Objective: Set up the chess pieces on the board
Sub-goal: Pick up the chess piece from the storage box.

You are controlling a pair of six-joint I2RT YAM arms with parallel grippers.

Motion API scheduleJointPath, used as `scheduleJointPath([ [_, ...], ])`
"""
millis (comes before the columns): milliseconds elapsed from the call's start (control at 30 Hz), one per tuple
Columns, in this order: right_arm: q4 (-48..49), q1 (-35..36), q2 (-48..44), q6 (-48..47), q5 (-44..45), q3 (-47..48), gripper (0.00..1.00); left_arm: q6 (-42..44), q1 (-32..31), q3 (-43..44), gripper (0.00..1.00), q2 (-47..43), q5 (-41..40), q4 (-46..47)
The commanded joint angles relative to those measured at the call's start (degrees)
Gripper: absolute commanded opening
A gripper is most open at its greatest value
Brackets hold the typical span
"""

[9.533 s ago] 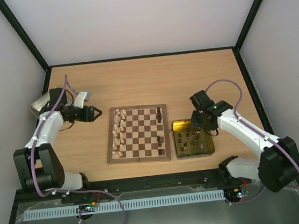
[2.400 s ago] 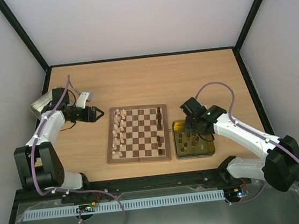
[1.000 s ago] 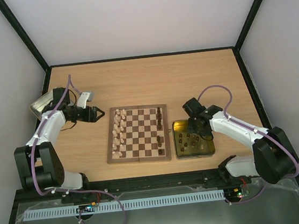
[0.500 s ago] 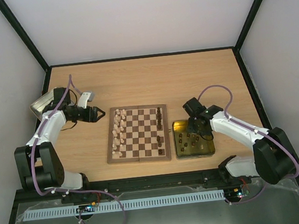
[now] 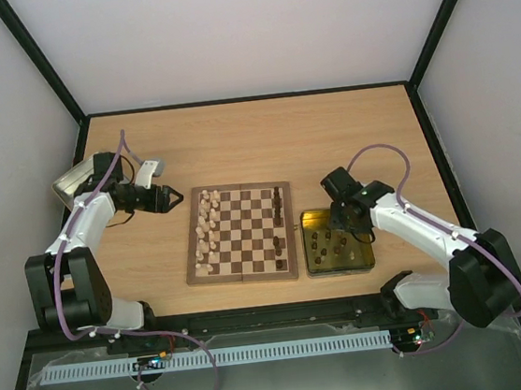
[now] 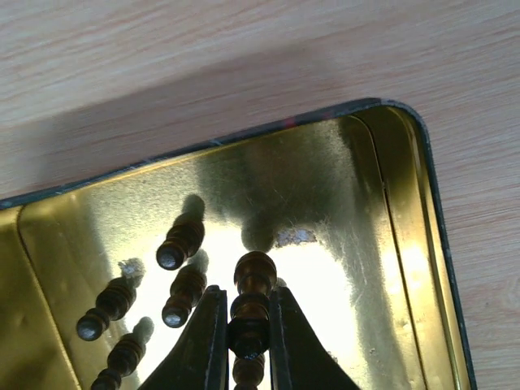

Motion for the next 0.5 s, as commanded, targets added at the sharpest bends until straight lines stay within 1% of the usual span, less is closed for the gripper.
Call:
scheduleJointPath([
  [0,-3.1,-0.1,-1.9,-0.4,0.4,3.8,0.02,0.3,-0.1,-0.7,0.65,0.4,0.1,0.1],
  [167,-4.0,1.9,-1.6,0.8,-1.2,8.1,0.02,0.2,-0.1,-0.7,0.65,0.5,-0.1,0.1],
  [333,-3.7,8.2,1.4,3.7,-0.9,13.6,0.02,0.2,-0.1,-0.6,0.65,0.7,-0.2,0.2],
  [467,-0.5,12.7,4.8,5.9,-2.3,15.5,0.02,0.1,-0.1,-0.6,0.65,0.8,-0.2,0.3],
])
